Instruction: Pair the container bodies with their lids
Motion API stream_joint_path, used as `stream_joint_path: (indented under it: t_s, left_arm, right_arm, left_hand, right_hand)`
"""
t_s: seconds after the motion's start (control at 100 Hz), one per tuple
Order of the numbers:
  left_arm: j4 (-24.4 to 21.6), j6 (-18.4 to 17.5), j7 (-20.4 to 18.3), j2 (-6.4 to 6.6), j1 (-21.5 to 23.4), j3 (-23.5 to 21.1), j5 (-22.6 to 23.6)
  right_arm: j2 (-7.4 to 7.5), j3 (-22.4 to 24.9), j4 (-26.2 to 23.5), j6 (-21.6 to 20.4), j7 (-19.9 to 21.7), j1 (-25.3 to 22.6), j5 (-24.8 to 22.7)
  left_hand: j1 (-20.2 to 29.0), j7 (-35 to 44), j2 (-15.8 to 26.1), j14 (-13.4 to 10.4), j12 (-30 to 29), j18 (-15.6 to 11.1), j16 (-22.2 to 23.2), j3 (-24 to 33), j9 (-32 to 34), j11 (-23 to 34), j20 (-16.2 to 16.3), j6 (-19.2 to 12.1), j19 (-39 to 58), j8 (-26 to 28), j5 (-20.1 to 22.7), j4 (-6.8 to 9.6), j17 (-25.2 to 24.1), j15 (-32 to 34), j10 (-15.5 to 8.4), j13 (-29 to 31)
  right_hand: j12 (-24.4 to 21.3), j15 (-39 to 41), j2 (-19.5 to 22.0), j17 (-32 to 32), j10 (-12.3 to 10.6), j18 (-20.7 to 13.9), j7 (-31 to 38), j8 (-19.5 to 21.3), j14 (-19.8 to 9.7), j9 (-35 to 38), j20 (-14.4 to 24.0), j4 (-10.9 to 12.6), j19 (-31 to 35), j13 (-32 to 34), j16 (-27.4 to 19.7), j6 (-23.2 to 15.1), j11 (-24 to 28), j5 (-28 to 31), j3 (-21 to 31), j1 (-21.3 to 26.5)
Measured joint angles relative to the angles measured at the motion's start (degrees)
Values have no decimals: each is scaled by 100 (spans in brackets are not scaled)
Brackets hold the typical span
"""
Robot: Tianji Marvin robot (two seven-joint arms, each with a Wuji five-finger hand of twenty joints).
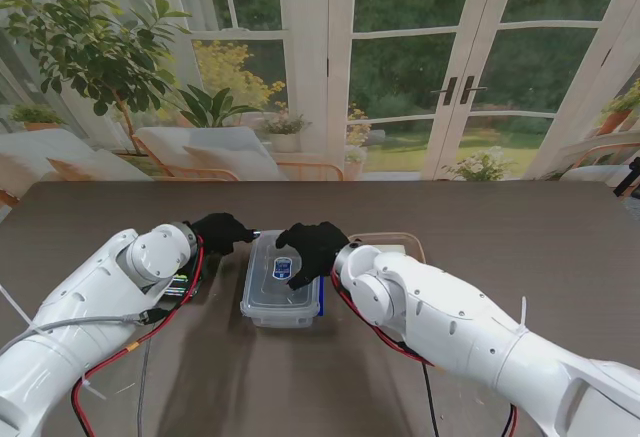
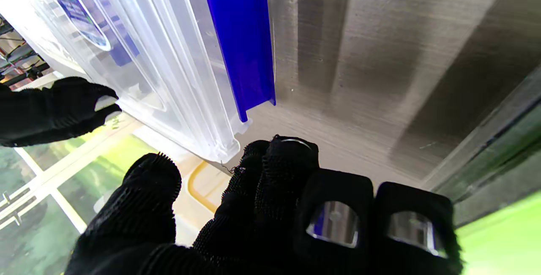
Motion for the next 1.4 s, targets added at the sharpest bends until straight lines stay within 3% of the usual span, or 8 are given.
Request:
stream_joint_path:
  t_s: [0.22, 0.29, 0.5, 0.54, 0.75, 1.18, 1.32, 1.4]
  left_arm:
    - [-70, 262, -319, 75, 15, 16, -90]
    - [-2, 232, -333, 102, -63, 206, -120]
    - [503, 215, -598, 8, -402, 567, -614]
    - [536, 199, -598, -8, -430, 585, -604]
    - [665, 328, -823, -67, -559, 730, -906]
    - [478, 773, -954, -67, -480, 525, -926]
    - [345, 949, -934, -63, -364, 348, -1004]
    - [259, 1176, -890, -72, -275, 205, -1199]
  right_arm:
    - [-47, -31, 53, -40, -29, 28, 23]
    - [-47, -31, 53, -48, -28, 28, 20]
    - [-36, -19, 52, -86, 0, 28, 20]
    - [-32, -17, 52, -96, 4, 28, 20]
    - [-30, -10, 66, -121, 23, 35, 57]
    - [-71, -62, 157, -170, 25, 86, 202]
    - [-97, -87, 210, -175, 8, 108, 219]
    - [-104, -97, 224, -175, -4, 112, 219]
  left_hand:
    - [0, -28, 64, -1, -1, 0, -17, -38, 10, 7, 4, 180, 3, 0, -15, 0, 0, 9, 0, 0]
    - [0, -172, 106, -22, -8, -24, -48, -143, 11, 42, 6, 108, 5, 40, -390, 0, 1, 22, -21, 2]
    - [169, -328, 470, -232, -91, -271, -101, -1020, 12, 302, 9, -287, 7, -90, -876, 12, 3, 152, -227, 12]
    - [172, -328, 474, -269, -91, -316, -101, -1075, 11, 344, 12, -291, 7, -90, -878, 124, 3, 169, -261, 14]
    - [149, -478, 602, -345, -91, -396, -102, -1250, 12, 488, 89, -251, 8, -72, -1051, 126, 7, 278, -338, 16]
    - [172, -527, 672, -342, 19, -368, -171, -1314, 13, 248, -134, -124, 8, -10, -527, 126, 7, 281, -331, 0]
    - [174, -425, 672, -17, 72, 42, -91, -1314, -321, -177, -356, -125, 8, -12, -497, 126, -72, -119, 97, -34]
    - [231, -319, 672, 213, 73, 245, 163, -1313, -700, -441, -143, -125, 3, -11, -462, 126, -370, -478, 409, -97]
  right_hand:
    - [0, 41, 0, 0, 0, 0, 0, 0, 208, 0, 0, 0, 1, -1, 57, 0, -1, 0, -1, 0]
    - [0, 41, 0, 0, 0, 0, 0, 0, 216, 0, 0, 0, 1, -2, 51, 0, 0, 0, -1, 0]
    - [0, -6, 0, 0, 0, 1, 0, 0, 216, 0, 0, 0, 1, -8, 0, 0, -1, 0, -1, 0]
    - [0, -24, 0, 0, 0, 1, 0, 0, 216, 0, 0, 0, 2, -9, 0, 0, 0, 0, -1, 0]
    - [1, -64, 0, 0, 0, 1, 0, 0, 207, 0, 0, 0, 3, -14, -1, 0, -1, 0, -1, 0]
    - [1, -65, -1, 0, 0, 33, 0, 0, 195, 0, 0, 0, 3, -129, 54, 0, -1, 0, -1, 0]
    - [1, -76, -1, -56, 0, 113, 0, 0, 197, 0, 0, 0, 3, -181, 61, 0, -1, 0, -1, 0]
    - [1, -108, -2, -94, 0, 123, 0, 0, 199, 0, 0, 0, 3, -183, 61, 0, -1, 0, -1, 0]
